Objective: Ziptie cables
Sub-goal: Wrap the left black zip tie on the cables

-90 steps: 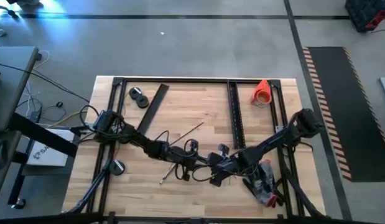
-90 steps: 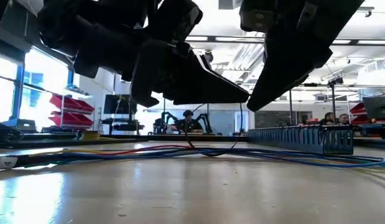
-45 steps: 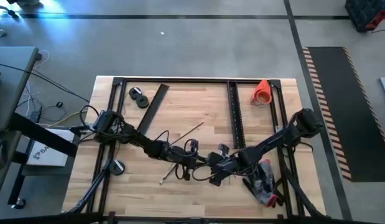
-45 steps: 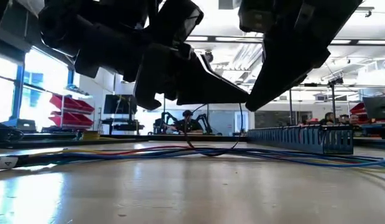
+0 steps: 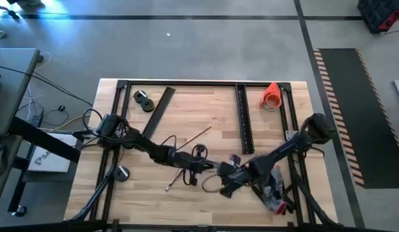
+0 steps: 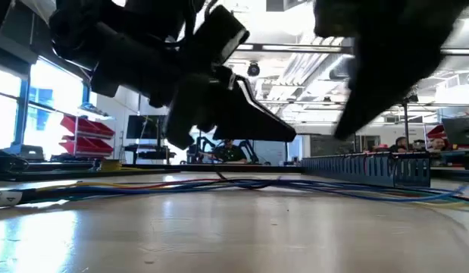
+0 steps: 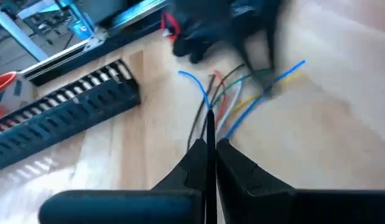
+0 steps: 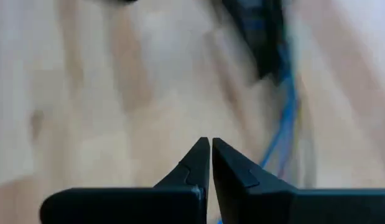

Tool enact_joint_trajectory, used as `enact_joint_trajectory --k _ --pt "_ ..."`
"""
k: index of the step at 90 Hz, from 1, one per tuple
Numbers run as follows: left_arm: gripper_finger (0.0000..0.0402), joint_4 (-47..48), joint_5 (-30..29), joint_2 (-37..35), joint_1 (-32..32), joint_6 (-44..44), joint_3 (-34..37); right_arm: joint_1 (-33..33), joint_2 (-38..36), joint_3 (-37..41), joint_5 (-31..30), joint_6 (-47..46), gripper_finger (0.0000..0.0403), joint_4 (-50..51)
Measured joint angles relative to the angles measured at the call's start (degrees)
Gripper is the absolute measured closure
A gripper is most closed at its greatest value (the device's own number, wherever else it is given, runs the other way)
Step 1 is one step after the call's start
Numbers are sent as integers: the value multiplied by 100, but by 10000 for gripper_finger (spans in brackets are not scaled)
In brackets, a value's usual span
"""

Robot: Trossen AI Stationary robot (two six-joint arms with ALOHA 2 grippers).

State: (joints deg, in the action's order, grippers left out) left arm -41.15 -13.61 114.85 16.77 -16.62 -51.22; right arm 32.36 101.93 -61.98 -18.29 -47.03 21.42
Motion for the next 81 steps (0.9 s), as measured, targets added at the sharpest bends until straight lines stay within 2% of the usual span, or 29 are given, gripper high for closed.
enact_joint_trajectory --k 14,25,34,48,62,81 --pt "401 -36 26 0 9 3 0 234 0 0 -387 -29 403 11" --pt "401 -68 121 0 9 13 0 284 0 0 -816 382 392 -58" --pt "401 -87 150 0 9 106 0 282 0 0 -1100 909 359 -277" --pt "401 -117 287 0 9 155 0 280 0 0 -1872 1637 286 -161" --pt "401 -142 302 0 11 157 0 105 43 0 -1816 2029 249 -103" --pt "401 -172 302 0 11 162 0 -24 328 0 -1575 2336 270 -299"
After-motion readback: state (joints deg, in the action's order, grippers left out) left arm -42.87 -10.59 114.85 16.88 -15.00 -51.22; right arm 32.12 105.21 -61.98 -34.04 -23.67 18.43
